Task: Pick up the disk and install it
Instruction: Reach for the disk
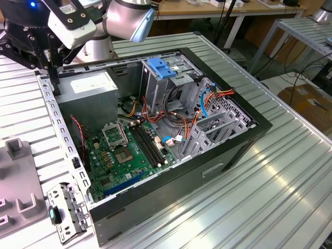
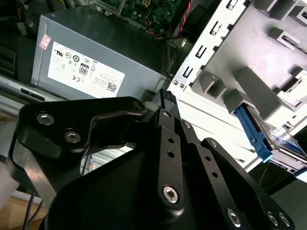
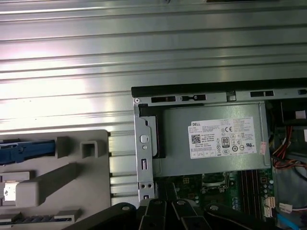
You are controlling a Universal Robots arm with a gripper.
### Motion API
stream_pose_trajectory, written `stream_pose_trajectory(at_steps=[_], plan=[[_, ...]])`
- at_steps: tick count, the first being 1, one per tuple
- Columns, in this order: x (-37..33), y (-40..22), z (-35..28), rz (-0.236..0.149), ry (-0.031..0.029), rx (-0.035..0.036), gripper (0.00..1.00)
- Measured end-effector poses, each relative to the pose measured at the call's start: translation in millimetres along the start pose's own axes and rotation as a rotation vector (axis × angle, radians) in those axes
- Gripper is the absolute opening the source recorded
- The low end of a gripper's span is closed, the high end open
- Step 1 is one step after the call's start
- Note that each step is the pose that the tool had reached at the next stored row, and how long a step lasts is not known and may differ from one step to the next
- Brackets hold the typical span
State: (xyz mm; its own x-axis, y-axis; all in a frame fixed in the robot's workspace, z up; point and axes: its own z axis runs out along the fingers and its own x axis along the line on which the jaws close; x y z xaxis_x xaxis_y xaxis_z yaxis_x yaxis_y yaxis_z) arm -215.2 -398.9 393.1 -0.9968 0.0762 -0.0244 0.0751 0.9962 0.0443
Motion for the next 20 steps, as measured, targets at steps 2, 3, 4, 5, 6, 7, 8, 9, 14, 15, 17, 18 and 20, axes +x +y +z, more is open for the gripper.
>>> stream_pose_trajectory(at_steps=[2,3,4,5,6,7,8,9,14,15,17,18,20], plan=[[1.2,-0.1,0.0,0.0,-0.0001,-0.0001,0.11],[2.3,-0.2,0.0,0.0,-0.0001,-0.0001,0.11],[2.8,-0.2,0.0,0.0,-0.0001,-0.0001,0.11],[3.4,-0.3,0.0,0.0,-0.0001,-0.0001,0.11],[4.3,-0.3,0.0,0.0,-0.0001,-0.0001,0.11],[5.2,-0.4,0.0,0.0,-0.0001,-0.0001,0.11],[5.7,-0.4,-0.1,0.0,-0.0001,-0.0001,0.11],[6.4,-0.5,-0.1,0.0,0.0,-0.0001,0.11],[10.1,-0.8,-0.1,0.0,0.0,-0.0001,0.11],[11.4,-0.9,-0.1,0.0,-0.0001,-0.0001,0.11],[15.9,-1.2,-0.2,0.0,0.0,0.0,0.11],[17.6,-1.3,-0.2,0.0,0.0,0.0,0.11],[23.5,-1.3,-0.2,0.001,0.0004,-0.0001,0.11]])
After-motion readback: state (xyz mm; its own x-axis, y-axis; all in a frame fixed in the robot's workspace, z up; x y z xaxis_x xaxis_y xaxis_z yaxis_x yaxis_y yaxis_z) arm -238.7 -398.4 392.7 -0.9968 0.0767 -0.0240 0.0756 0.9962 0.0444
